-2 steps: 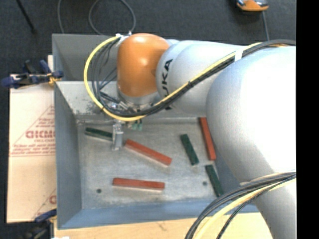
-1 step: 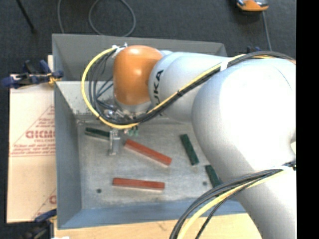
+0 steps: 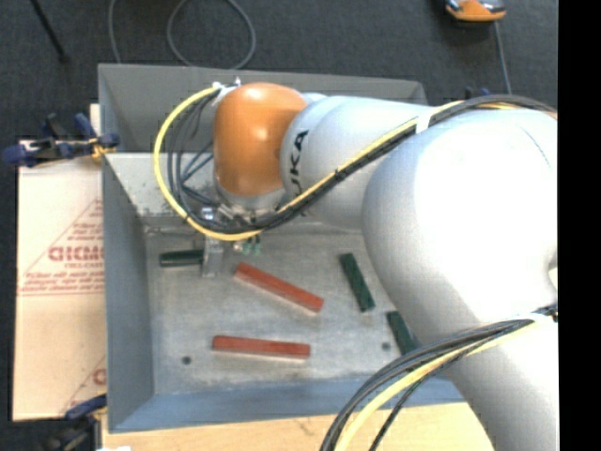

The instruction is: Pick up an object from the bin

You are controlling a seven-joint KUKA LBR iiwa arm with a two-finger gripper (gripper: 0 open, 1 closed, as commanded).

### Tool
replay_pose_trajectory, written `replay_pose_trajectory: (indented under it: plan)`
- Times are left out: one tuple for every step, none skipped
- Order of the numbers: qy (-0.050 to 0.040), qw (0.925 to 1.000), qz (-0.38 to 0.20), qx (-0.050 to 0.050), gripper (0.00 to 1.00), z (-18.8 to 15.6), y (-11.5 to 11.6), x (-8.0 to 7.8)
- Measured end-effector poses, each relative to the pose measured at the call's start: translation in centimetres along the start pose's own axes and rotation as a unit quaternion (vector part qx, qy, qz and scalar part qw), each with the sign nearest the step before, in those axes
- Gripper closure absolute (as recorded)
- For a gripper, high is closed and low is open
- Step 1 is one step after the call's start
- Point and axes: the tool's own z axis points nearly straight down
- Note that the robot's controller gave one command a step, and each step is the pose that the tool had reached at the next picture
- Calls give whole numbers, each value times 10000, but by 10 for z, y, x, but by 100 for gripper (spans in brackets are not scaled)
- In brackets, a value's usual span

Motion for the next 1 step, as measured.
replay_pose_trajectory:
  plan:
    - [-30,10000,-35,-2,100,-137,-11,75]
